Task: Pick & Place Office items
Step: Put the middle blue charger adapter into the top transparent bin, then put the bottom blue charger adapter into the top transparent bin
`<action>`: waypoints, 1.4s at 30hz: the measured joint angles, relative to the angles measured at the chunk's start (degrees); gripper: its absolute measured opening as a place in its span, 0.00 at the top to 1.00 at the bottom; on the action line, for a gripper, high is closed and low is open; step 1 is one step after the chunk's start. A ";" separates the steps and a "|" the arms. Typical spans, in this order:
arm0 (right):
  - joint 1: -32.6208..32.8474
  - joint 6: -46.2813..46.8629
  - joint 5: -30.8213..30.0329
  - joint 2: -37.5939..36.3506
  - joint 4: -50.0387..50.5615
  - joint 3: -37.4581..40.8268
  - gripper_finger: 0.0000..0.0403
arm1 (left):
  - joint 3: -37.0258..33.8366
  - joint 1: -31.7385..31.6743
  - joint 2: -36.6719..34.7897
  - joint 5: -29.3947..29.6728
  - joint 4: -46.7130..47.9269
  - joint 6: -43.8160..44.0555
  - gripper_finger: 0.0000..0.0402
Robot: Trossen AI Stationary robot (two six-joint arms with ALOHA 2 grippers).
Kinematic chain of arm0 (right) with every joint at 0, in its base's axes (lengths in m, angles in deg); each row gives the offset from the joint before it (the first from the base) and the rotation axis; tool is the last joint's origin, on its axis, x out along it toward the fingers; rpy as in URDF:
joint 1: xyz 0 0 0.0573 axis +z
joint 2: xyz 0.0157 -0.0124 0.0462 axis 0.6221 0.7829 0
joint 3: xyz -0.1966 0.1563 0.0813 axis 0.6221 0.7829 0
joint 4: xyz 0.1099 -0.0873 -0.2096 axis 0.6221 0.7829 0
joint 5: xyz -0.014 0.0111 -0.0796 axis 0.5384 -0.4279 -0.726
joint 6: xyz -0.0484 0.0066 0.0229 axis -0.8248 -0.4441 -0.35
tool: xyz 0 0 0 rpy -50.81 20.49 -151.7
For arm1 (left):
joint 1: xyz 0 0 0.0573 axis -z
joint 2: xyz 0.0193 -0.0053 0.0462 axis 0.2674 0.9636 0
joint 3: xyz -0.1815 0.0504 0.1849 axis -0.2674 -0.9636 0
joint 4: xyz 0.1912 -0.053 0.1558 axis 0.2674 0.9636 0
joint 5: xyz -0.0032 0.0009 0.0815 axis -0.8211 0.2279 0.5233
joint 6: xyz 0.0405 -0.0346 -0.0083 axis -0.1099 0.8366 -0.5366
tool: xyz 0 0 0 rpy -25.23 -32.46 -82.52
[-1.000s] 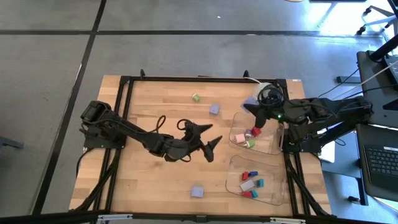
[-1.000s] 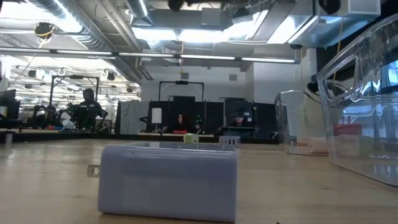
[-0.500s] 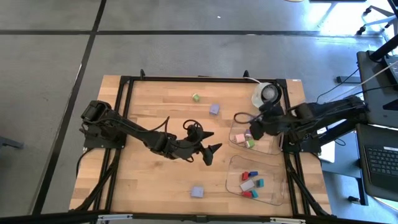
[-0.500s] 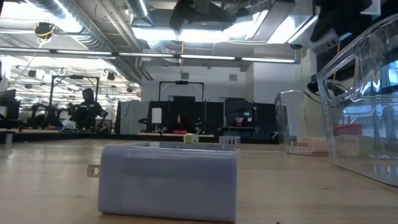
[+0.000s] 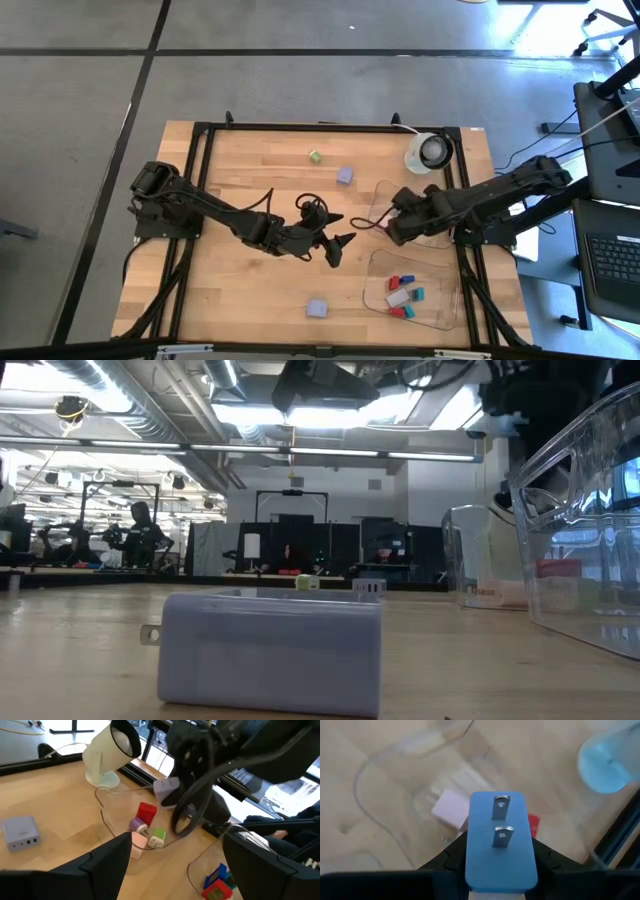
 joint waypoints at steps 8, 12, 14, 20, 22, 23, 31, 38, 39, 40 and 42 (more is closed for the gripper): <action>-0.68 -3.62 3.68 3.58 -1.36 2.07 0.69 | 0.00 0.00 0.00 -5.82 0.78 0.07 0.23; -1.23 -2.68 6.60 3.49 -3.24 6.44 0.69 | 0.00 0.07 0.00 -10.03 0.83 2.77 0.23; -1.23 -1.55 8.16 3.49 -5.83 8.43 0.69 | 0.00 0.07 0.00 -11.74 0.91 3.74 0.23; -1.23 -0.15 10.46 3.47 -13.81 12.53 0.69 | 0.00 0.17 0.00 -13.30 1.00 5.38 0.23; -1.23 -0.23 10.74 3.47 -14.84 13.12 0.69 | 0.00 0.17 0.00 -13.30 0.99 5.40 0.23; -1.23 -0.29 10.67 3.47 -14.91 13.15 0.69 | 0.00 0.17 0.00 -13.30 1.01 5.40 0.23; -1.23 -0.15 8.06 3.45 -15.06 13.15 0.57 | 0.00 0.17 0.00 -16.34 1.25 5.40 0.23; -1.23 -0.09 7.85 3.45 -15.06 13.13 0.40 | 0.00 0.24 0.00 -28.10 6.73 2.82 0.23; -1.23 0.04 7.86 3.45 -15.06 13.13 0.37 | 0.00 0.34 0.00 -30.06 8.13 1.79 0.23; -1.23 0.06 7.87 3.45 -15.06 13.13 0.35 | 0.00 0.46 0.00 -32.20 9.73 0.58 0.23; -1.23 0.29 8.15 3.45 -15.05 13.13 0.30 | 0.00 0.93 0.00 -36.01 13.18 -2.51 0.23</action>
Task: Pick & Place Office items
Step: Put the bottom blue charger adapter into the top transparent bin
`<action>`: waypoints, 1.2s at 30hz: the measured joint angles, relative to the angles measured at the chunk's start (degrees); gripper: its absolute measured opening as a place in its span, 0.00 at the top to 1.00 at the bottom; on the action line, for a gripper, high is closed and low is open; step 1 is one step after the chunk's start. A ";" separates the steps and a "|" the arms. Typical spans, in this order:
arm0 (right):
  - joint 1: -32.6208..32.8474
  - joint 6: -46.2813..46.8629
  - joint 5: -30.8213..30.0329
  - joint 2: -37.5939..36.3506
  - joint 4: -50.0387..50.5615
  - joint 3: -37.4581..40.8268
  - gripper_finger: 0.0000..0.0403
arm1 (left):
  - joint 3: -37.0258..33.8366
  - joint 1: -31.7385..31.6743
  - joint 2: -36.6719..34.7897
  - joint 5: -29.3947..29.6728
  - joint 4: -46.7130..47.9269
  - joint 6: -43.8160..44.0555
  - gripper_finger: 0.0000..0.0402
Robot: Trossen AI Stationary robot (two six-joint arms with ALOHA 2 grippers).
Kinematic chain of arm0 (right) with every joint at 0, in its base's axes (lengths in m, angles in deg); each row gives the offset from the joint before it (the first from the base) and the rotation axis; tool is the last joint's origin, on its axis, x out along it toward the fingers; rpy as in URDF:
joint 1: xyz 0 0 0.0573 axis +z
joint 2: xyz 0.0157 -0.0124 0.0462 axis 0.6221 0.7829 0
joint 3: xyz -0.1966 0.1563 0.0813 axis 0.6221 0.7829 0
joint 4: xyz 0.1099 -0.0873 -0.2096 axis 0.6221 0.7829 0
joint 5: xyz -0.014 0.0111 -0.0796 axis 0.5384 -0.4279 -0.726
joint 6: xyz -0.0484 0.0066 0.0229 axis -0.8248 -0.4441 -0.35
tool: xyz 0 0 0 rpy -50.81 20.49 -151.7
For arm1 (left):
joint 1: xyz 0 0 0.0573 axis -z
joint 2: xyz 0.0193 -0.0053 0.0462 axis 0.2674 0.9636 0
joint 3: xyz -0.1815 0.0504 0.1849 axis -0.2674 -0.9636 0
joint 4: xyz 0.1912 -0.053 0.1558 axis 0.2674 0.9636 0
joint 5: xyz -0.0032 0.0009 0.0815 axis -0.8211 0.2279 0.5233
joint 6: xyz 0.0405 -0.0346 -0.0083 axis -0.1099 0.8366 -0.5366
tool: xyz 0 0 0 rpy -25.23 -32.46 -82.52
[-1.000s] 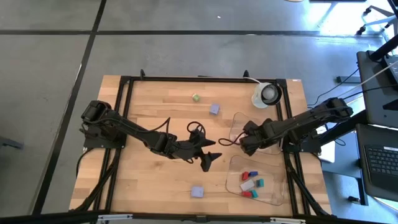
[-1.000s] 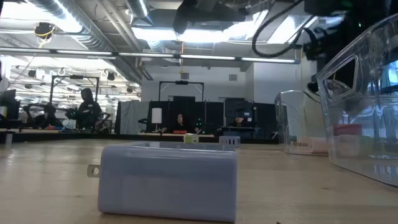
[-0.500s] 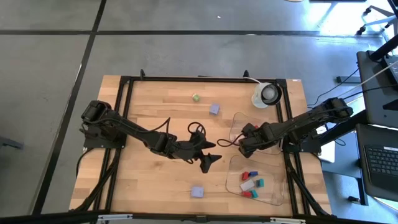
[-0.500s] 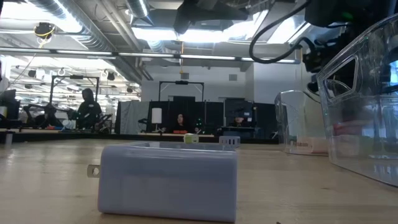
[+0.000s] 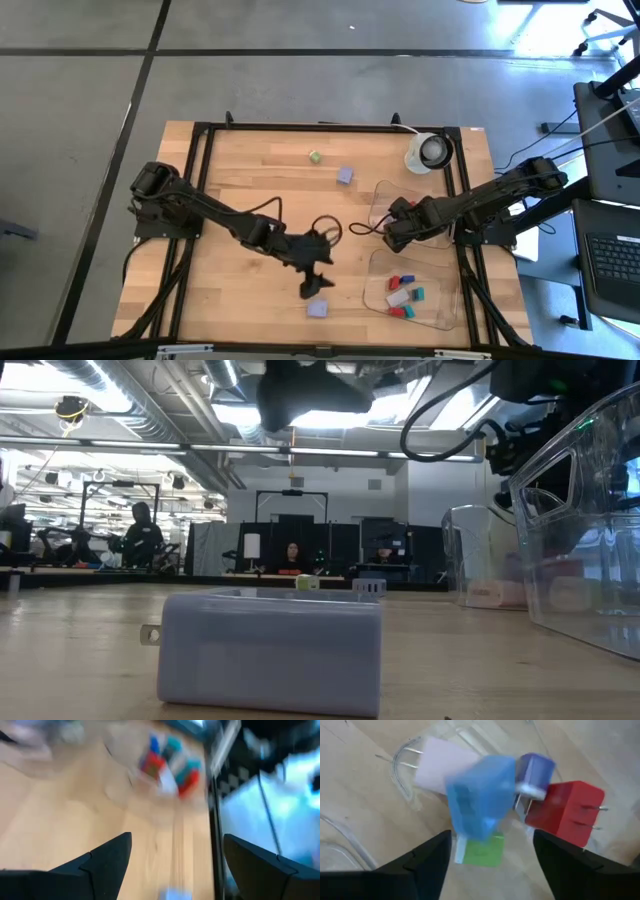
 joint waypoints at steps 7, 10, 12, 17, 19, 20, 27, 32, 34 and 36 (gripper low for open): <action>0.00 0.52 -0.77 -0.02 1.33 -3.75 0.19 | -0.10 3.86 2.05 -3.34 5.06 -10.95 0.23; 0.00 -0.65 -1.91 -0.04 1.25 -5.92 0.17 | -0.09 6.02 3.42 -3.36 4.16 -15.21 0.23; 0.00 -1.95 -2.67 -0.04 1.40 -7.40 0.16 | -0.09 7.47 4.59 -2.43 4.16 -17.11 0.23; 0.00 -4.08 -2.86 -0.04 1.26 -10.12 0.16 | -0.09 10.12 7.82 2.13 4.13 -18.08 0.23; -0.01 -4.13 -3.06 -0.04 1.32 -10.72 0.16 | -0.09 11.20 9.51 5.17 4.07 -18.10 0.23; -0.01 -4.22 -3.07 -0.04 1.28 -10.95 0.16 | -0.09 11.65 10.36 7.12 4.13 -18.09 0.23; 0.00 -6.41 -1.28 -0.04 1.32 -11.21 0.16 | -0.04 13.78 14.12 11.11 0.54 -14.24 0.23; 0.00 -6.72 -1.30 -0.04 1.31 -11.23 0.16 | -0.02 14.26 16.42 11.29 -4.10 -13.88 0.23; 0.00 -6.72 -1.29 -0.04 1.34 -11.22 0.16 | -0.02 14.18 17.49 11.13 -4.09 -12.78 0.23; 0.00 -6.95 -1.28 -0.04 1.33 -11.23 0.16 | -0.02 14.18 18.43 11.13 -3.64 -11.74 0.23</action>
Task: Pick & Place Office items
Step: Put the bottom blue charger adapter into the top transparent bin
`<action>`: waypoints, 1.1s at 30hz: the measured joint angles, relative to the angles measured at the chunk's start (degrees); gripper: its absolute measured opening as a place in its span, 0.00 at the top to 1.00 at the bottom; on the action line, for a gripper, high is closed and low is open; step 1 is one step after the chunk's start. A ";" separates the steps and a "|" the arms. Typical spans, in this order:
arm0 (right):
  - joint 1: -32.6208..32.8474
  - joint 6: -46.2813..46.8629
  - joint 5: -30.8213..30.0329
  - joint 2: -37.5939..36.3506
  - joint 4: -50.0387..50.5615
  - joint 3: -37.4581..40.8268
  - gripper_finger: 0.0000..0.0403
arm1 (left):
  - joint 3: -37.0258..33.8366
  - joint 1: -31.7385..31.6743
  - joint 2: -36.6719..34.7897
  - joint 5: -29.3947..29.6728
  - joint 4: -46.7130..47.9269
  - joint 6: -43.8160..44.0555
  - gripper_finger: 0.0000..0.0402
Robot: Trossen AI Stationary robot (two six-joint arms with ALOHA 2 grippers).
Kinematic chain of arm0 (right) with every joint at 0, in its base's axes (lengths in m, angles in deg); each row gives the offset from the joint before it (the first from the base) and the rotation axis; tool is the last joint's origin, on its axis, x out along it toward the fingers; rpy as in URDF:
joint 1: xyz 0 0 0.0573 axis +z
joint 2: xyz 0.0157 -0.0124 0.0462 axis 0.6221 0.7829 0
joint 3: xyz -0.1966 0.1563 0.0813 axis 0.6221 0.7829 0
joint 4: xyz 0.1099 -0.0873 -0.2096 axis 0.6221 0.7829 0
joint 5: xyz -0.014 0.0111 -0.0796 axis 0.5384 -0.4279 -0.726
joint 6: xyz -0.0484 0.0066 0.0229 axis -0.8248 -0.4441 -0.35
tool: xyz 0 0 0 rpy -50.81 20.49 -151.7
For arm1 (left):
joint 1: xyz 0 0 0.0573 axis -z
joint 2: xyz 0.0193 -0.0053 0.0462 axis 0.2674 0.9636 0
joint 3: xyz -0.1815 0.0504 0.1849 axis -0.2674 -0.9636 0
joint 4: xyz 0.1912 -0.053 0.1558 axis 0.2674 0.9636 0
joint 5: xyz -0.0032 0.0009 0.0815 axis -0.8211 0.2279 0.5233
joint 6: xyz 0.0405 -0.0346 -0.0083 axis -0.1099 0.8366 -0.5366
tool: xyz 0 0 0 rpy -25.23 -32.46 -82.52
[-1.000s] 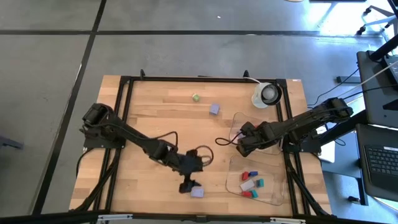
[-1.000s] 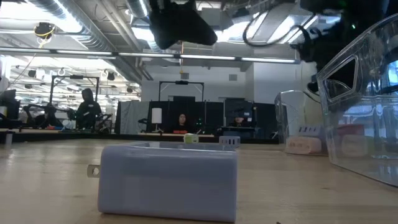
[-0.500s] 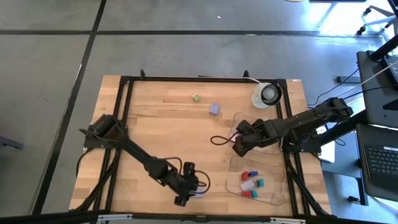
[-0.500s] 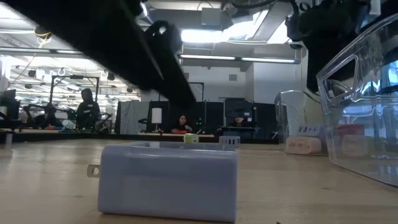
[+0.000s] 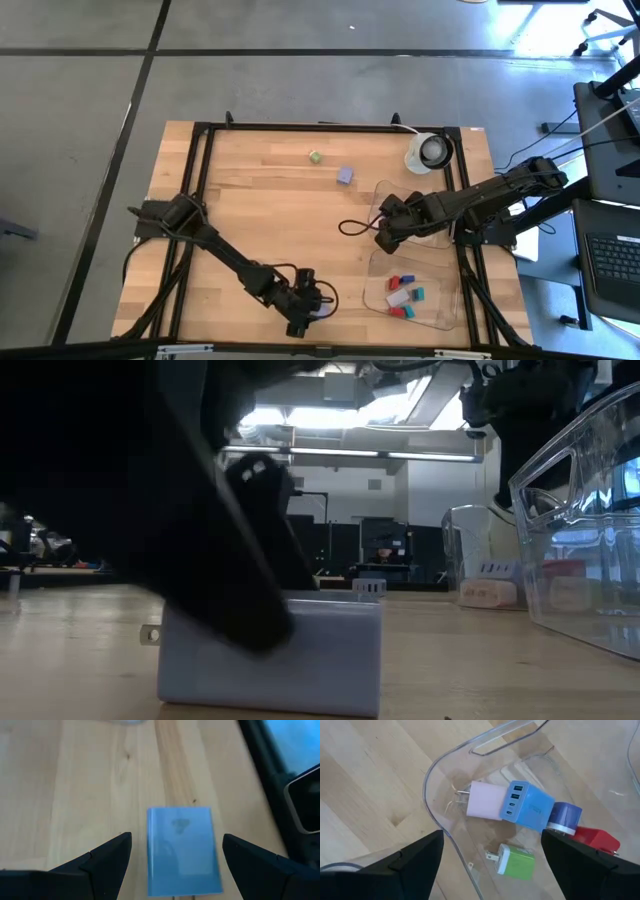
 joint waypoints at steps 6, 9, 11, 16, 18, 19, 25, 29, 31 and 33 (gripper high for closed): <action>0.02 -0.48 -0.01 0.00 -0.01 0.00 0.16 | 0.00 -0.17 1.62 0.08 -0.39 1.52 0.23; 0.07 -1.34 0.00 0.00 0.00 0.00 0.16 | 0.00 -0.55 1.68 -0.04 -0.30 3.00 0.25; 0.07 -1.44 0.00 0.00 0.00 0.00 0.16 | 0.00 -0.63 1.68 0.00 -0.20 3.12 0.29; 0.07 -1.69 0.00 0.00 0.00 0.00 0.16 | 0.01 -0.52 1.68 0.00 0.03 3.51 0.46; 0.07 -1.69 0.00 0.00 0.00 0.00 0.16 | 0.02 -0.58 1.66 -0.02 -0.03 3.78 0.49; 0.07 -1.68 0.00 0.00 0.00 0.02 0.16 | 0.02 -0.59 1.66 -0.02 -0.03 3.78 0.49; 0.07 -1.48 0.00 0.01 0.00 0.00 0.16 | 0.02 -1.00 0.23 2.43 0.97 3.80 0.49; 0.07 -1.46 0.00 0.02 -0.06 0.00 0.16 | 0.02 -2.40 -2.75 7.68 0.78 3.28 0.49; 0.07 -1.46 0.00 0.02 -0.12 0.00 0.16 | 0.02 -3.34 -4.68 10.34 0.73 2.31 0.49; 0.07 -1.46 -0.02 0.02 -0.13 0.00 0.16 | 0.02 -4.42 -6.99 13.42 0.19 0.84 0.49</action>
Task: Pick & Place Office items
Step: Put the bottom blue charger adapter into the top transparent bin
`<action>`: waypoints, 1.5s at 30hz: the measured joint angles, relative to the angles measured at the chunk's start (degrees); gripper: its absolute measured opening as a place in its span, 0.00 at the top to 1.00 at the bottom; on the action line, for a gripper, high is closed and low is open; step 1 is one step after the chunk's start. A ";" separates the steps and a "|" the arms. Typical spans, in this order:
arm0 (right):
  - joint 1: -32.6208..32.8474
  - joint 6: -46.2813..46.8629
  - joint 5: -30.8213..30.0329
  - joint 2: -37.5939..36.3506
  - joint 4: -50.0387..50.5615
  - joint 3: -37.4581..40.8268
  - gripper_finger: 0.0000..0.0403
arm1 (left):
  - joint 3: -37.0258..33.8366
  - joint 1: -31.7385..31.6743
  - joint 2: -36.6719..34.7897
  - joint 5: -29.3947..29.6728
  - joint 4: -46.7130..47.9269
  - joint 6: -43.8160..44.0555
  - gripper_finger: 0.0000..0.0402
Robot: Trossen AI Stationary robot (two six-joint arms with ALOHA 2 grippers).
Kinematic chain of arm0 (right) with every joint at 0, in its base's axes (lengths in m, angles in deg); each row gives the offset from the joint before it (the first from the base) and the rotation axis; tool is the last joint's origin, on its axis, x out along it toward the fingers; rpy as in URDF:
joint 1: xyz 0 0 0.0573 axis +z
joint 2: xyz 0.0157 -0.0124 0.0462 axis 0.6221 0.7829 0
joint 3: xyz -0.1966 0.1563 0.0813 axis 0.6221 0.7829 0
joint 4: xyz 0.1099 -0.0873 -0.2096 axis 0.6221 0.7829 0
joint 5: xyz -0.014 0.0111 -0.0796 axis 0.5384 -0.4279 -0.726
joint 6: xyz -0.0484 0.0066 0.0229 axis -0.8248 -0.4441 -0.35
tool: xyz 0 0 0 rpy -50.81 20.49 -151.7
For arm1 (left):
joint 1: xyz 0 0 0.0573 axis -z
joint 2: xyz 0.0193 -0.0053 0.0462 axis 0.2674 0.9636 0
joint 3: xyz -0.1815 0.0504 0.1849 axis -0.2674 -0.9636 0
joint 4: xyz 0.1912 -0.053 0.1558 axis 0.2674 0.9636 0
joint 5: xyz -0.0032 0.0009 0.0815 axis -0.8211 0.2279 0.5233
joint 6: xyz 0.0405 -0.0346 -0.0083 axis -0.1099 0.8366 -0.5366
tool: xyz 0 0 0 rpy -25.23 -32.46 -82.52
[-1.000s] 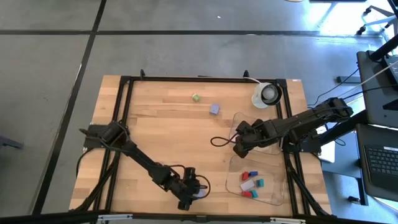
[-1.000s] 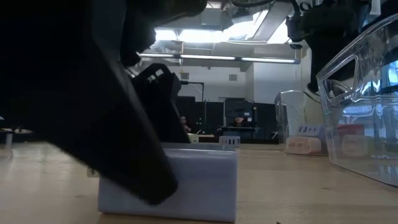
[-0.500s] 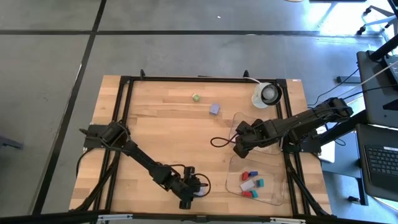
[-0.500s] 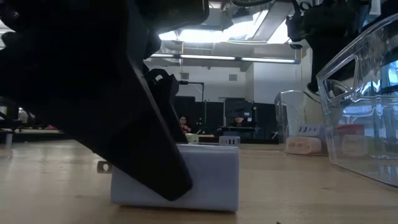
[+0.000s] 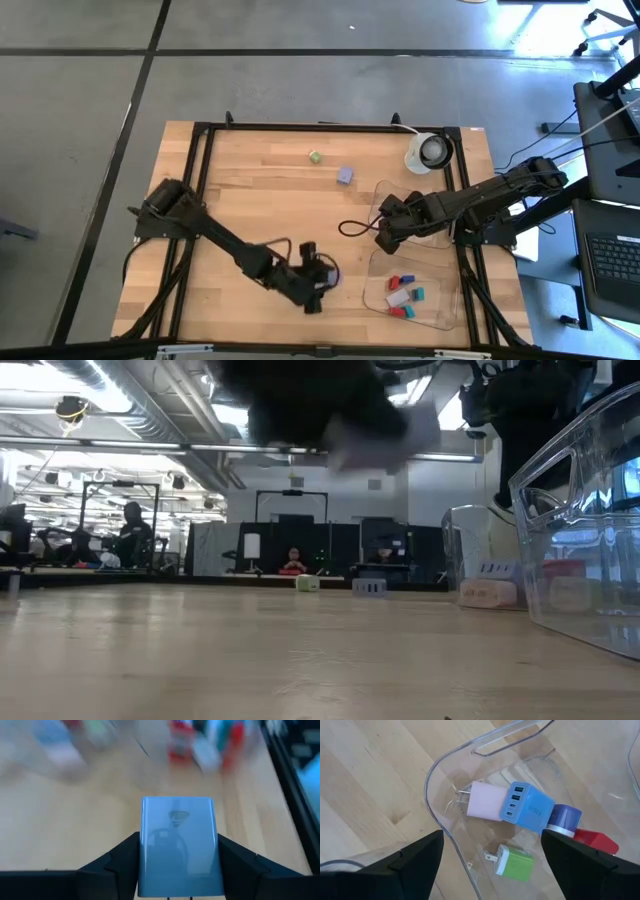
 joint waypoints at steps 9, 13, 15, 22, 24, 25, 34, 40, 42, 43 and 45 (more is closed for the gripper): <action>0.00 0.31 -1.46 0.00 -0.55 0.00 0.16 | 0.00 -6.25 -10.53 9.23 -17.06 -12.69 0.48; 0.00 0.37 -2.15 0.00 -1.57 0.00 0.16 | 0.00 -9.30 -13.03 9.24 -30.76 -17.36 0.47; 0.00 0.39 -2.27 0.00 -2.36 0.00 0.16 | 0.00 -10.70 -13.55 8.88 -37.57 -19.31 0.47; 0.00 0.22 -3.09 0.00 -5.74 0.00 0.16 | 0.00 -13.44 -13.91 5.47 -49.32 -24.25 0.47; 0.00 -0.13 -3.07 0.00 -6.20 0.00 0.16 | 0.00 -13.74 -13.91 5.50 -49.39 -24.23 0.47; 0.00 -0.67 -3.09 0.00 -6.55 0.00 0.16 | 0.00 -13.83 -13.91 5.52 -49.32 -24.28 0.47; -0.03 -2.82 -4.59 0.00 -13.50 0.00 0.16 | 0.00 -13.87 -13.91 6.10 -49.38 -23.57 0.47; -0.02 -7.48 -4.53 0.00 -22.21 0.00 0.16 | 0.00 -13.76 -13.91 8.03 -49.22 -28.28 0.47; -0.04 -8.64 -4.55 0.00 -23.48 0.00 0.16 | 0.00 -13.29 -13.91 12.22 -49.16 -30.83 0.47; -0.17 -8.80 -4.55 0.00 -23.59 0.00 0.16 | 0.00 -12.99 -13.91 15.06 -49.13 -32.00 0.47; -0.63 -8.79 -4.55 0.01 -23.50 0.00 0.16 | 0.00 -12.13 -14.21 21.23 -48.32 -34.53 0.47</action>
